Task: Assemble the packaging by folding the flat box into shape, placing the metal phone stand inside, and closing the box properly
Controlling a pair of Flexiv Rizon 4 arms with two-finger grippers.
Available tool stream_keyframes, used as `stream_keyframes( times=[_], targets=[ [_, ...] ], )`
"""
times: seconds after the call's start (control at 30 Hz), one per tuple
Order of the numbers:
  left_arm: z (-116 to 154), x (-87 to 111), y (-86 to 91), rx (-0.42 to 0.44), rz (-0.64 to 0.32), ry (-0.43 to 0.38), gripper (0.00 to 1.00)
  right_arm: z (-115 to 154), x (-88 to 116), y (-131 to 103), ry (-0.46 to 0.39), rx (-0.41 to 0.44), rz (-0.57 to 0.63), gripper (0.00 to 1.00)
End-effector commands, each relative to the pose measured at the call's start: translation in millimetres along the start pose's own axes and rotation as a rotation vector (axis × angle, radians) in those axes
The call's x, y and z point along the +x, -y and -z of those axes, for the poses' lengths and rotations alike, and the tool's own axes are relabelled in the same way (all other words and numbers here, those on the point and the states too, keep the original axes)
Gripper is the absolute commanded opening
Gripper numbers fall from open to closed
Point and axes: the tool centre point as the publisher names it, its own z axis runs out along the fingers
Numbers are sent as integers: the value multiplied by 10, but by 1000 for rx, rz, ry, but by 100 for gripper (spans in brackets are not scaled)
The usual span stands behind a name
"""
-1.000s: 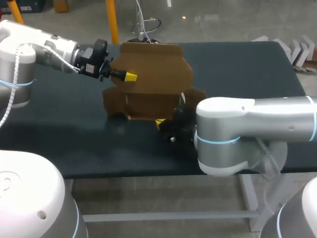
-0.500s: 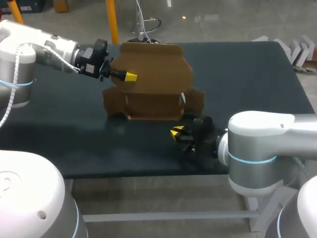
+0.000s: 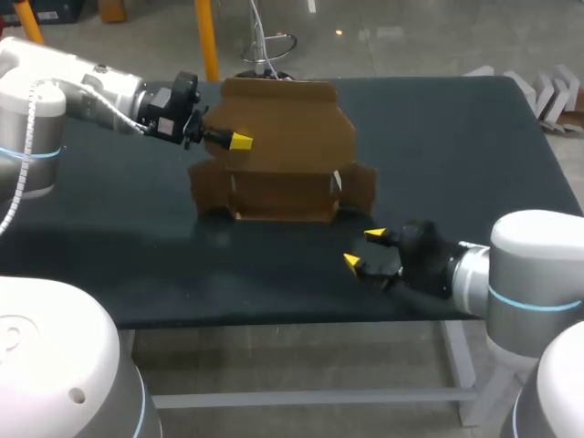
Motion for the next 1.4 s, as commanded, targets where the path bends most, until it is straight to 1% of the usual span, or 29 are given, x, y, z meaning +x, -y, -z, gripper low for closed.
stream_keyframes(
  times=[0.03, 0.2, 0.37, 0.43, 0.47, 0.57, 0.73, 0.97, 1.1, 1.4],
  targets=[
    [3, 2, -17, -3, 1, -1, 0, 486, -76, 73, -67, -19, 10, 100],
    [3, 2, -17, -3, 1, -1, 0, 601, -145, 112, -67, 8, 58, 100],
    [3, 2, -17, -3, 1, -1, 0, 665, -377, 172, -54, 20, 84, 100],
    [3, 2, -17, -3, 1, -1, 0, 652, -441, 173, -55, 13, 94, 100],
    [3, 2, -17, -3, 1, -1, 0, 639, -506, 173, -54, 13, 101, 100],
    [3, 2, -17, -3, 1, -1, 0, 583, -661, 169, -56, 4, 108, 100],
    [3, 2, -17, -3, 1, -1, 0, 431, -841, 154, -63, 0, 115, 100],
    [3, 2, -17, -3, 1, -1, 0, 258, -1002, 85, -78, 8, 145, 100],
    [3, 2, -17, -3, 1, -1, 0, 137, -1060, 45, -92, 14, 161, 100],
    [3, 2, -17, -3, 1, -1, 0, -116, -1247, -18, -109, 12, 164, 100]
  ],
)
